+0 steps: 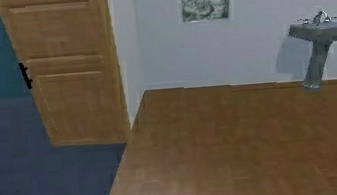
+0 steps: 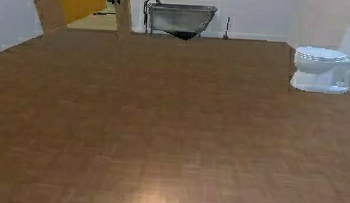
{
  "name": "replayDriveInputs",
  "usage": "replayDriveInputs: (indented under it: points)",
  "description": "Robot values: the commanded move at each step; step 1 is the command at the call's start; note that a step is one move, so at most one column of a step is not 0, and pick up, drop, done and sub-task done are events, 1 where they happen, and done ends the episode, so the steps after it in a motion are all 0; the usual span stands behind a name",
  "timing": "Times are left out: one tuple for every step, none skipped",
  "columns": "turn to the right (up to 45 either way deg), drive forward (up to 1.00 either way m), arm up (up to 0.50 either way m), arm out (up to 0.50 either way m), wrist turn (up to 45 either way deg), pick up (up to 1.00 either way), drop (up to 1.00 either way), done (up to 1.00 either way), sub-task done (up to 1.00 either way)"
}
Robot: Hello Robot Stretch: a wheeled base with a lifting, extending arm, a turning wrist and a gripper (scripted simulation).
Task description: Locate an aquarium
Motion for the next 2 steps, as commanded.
replayDriveInputs:
  points:
    - [0.0, 0.35, 0.00, 0.00, 0.0, 0.00, 0.00, 0.00, 0.00]
    - [-45.0, 0.00, 0.00, 0.00, 0.0, 0.00, 0.00, 0.00, 0.00]
